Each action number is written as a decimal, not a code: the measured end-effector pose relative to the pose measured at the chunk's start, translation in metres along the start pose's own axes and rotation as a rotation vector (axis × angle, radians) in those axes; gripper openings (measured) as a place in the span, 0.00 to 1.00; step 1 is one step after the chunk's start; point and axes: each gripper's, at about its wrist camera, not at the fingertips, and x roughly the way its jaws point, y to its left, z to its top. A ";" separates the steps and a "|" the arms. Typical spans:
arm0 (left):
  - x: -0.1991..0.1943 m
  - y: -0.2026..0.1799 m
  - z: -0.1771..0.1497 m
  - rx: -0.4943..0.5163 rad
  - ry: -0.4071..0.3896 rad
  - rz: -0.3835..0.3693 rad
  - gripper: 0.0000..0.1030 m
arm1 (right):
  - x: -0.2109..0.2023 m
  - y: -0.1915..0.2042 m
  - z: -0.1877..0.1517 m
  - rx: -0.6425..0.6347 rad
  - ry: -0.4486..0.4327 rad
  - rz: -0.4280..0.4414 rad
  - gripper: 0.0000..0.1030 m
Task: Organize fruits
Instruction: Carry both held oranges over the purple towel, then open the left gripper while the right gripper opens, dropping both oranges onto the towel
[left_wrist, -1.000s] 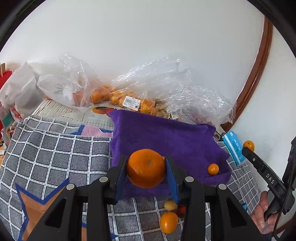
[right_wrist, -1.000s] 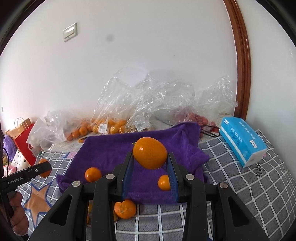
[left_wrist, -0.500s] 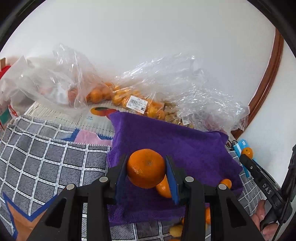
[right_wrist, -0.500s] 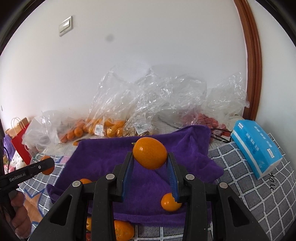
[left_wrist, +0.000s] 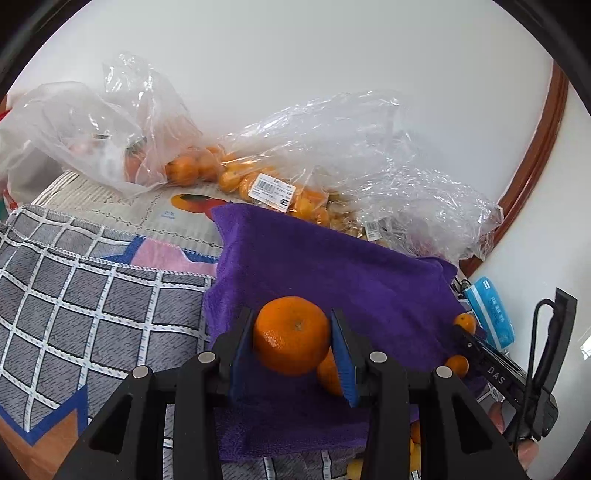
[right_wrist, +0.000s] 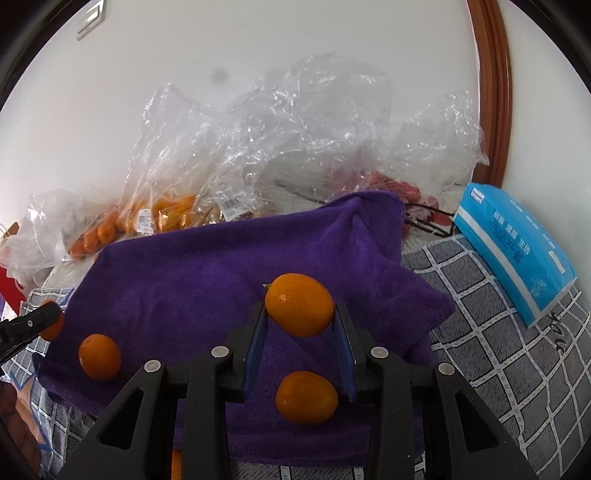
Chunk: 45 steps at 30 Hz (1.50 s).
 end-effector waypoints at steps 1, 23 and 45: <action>0.000 -0.001 0.000 0.003 -0.002 -0.003 0.37 | 0.002 -0.001 -0.001 0.010 0.013 0.008 0.35; 0.017 -0.007 -0.010 0.032 0.045 0.008 0.37 | -0.002 0.000 -0.006 0.013 -0.009 0.004 0.55; 0.003 -0.016 -0.011 0.050 -0.025 0.000 0.54 | -0.040 0.015 -0.011 -0.055 -0.191 0.051 0.59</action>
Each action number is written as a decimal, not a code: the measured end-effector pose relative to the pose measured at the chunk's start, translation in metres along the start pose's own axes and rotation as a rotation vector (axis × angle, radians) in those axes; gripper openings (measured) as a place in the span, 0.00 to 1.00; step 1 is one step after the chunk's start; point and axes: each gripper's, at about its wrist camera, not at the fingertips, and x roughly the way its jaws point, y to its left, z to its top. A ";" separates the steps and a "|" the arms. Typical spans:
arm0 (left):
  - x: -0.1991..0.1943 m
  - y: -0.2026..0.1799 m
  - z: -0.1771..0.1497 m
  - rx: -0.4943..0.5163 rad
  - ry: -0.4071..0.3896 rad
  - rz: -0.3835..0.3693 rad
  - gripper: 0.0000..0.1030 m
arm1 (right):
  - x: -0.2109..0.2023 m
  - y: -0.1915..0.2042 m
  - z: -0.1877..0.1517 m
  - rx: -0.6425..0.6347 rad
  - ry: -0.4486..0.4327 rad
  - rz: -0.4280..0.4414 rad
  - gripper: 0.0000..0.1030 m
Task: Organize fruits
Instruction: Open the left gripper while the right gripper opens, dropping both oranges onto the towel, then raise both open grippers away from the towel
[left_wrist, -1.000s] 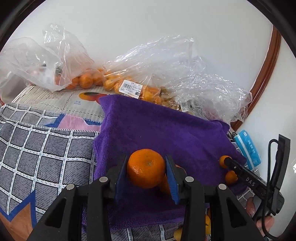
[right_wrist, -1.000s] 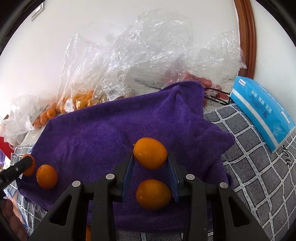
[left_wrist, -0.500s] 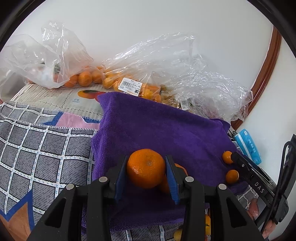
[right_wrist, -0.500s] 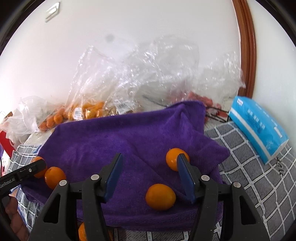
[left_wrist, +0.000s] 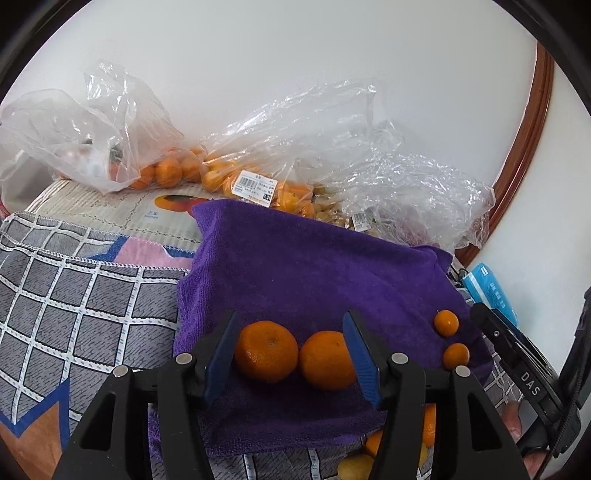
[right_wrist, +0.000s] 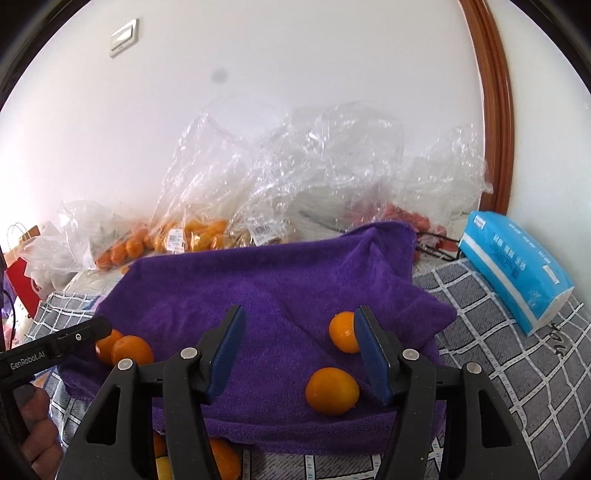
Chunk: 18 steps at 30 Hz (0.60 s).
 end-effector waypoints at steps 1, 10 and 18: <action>-0.002 0.000 0.000 0.000 -0.010 0.003 0.54 | -0.003 0.001 0.001 -0.003 -0.009 0.001 0.59; -0.024 -0.009 0.001 0.038 -0.124 0.023 0.54 | -0.045 0.010 0.014 -0.046 -0.017 0.017 0.64; -0.054 -0.020 0.010 0.058 -0.180 0.009 0.52 | -0.110 0.017 -0.001 -0.052 0.019 -0.022 0.66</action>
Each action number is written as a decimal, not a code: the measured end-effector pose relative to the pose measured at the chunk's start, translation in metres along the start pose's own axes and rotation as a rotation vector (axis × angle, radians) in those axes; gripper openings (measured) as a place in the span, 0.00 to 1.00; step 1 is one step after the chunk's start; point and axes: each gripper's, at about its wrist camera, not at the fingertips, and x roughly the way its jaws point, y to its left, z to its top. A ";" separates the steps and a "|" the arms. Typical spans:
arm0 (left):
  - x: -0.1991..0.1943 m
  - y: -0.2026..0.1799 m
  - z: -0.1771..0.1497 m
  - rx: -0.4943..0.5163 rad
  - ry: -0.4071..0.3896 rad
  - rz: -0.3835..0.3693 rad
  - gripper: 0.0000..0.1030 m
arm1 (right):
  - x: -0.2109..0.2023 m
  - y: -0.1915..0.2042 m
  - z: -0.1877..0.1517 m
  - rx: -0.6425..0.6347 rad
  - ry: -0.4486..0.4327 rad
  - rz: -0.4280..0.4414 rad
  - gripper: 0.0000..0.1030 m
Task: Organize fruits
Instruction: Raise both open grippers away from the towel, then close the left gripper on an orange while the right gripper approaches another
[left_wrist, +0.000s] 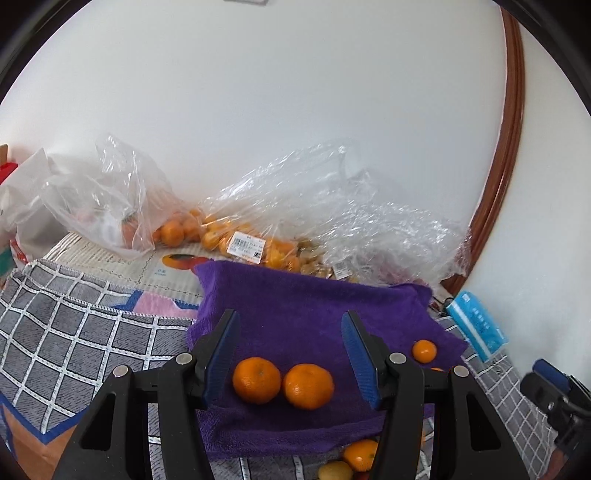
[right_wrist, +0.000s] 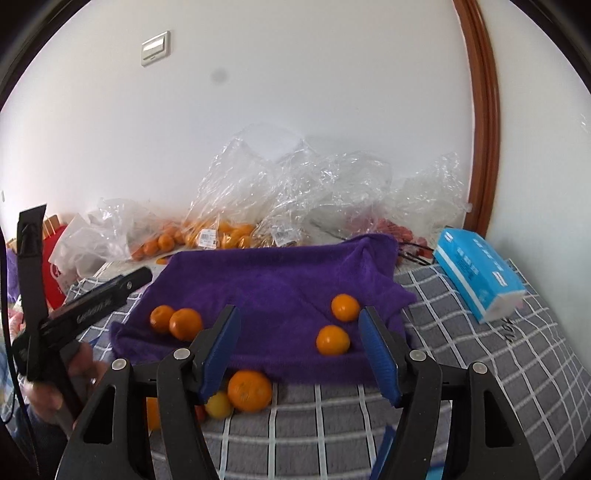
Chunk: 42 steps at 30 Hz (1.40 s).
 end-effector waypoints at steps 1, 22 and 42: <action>-0.005 -0.004 0.003 0.018 0.002 0.027 0.52 | -0.009 0.001 -0.002 -0.019 -0.009 -0.028 0.69; -0.081 0.025 -0.063 0.057 0.230 0.042 0.54 | -0.067 0.008 -0.050 0.040 0.006 -0.048 0.77; -0.006 -0.035 -0.101 0.067 0.448 -0.031 0.30 | -0.070 -0.007 -0.100 0.071 0.110 -0.014 0.59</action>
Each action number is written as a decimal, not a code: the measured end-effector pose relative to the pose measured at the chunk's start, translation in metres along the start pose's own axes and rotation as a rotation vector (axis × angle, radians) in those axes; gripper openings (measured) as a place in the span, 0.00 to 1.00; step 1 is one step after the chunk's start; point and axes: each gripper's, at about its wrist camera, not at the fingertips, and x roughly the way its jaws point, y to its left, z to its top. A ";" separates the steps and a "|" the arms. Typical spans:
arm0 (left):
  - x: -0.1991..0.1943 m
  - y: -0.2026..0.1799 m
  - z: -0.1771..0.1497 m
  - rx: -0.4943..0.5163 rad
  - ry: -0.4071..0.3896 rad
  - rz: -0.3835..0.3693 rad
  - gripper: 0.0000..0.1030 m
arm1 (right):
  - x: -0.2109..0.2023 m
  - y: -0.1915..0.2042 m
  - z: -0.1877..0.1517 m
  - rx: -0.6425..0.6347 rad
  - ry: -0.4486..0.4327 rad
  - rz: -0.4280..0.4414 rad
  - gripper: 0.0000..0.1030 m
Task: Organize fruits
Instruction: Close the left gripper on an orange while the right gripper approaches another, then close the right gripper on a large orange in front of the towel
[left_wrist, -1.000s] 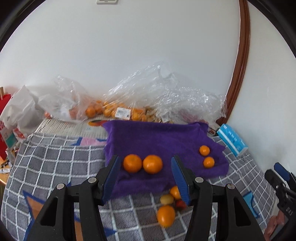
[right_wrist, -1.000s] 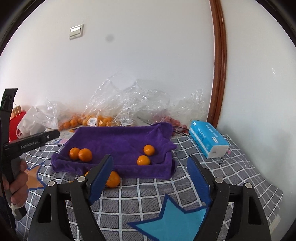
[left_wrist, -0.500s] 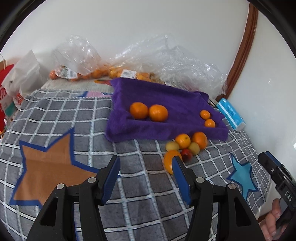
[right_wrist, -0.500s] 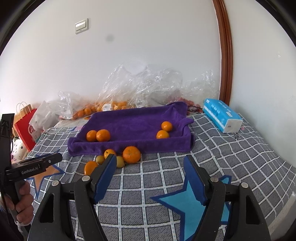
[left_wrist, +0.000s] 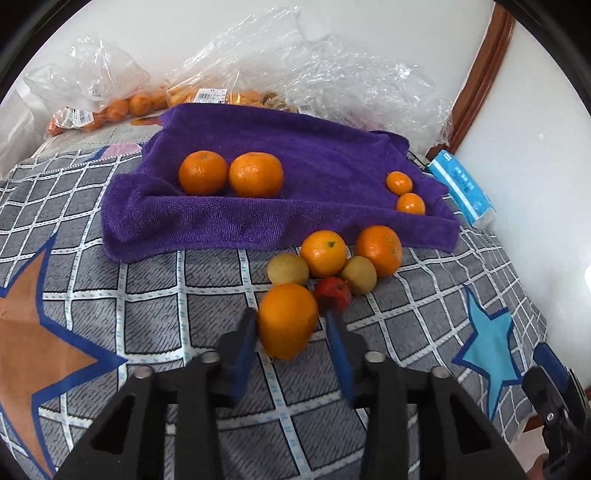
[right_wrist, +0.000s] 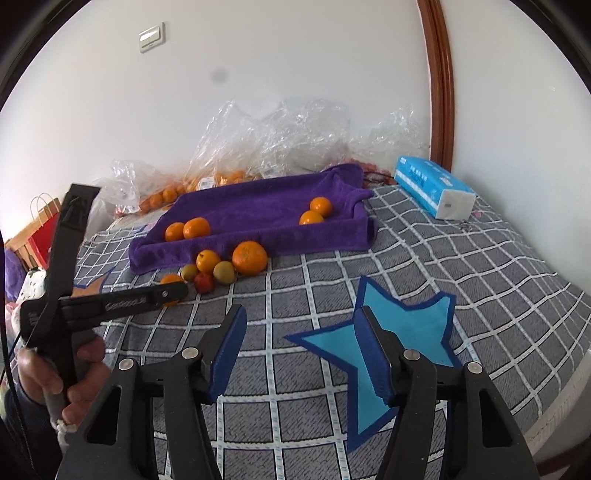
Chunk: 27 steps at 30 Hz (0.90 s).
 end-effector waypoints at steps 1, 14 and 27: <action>0.001 0.000 0.002 0.000 -0.004 -0.003 0.30 | 0.001 0.001 0.000 -0.006 -0.002 -0.005 0.59; -0.035 0.055 0.000 0.013 -0.063 0.186 0.30 | 0.040 0.020 0.013 -0.055 0.031 0.032 0.59; -0.030 0.086 -0.002 -0.103 -0.112 0.006 0.30 | 0.063 0.033 0.041 -0.099 0.041 0.006 0.59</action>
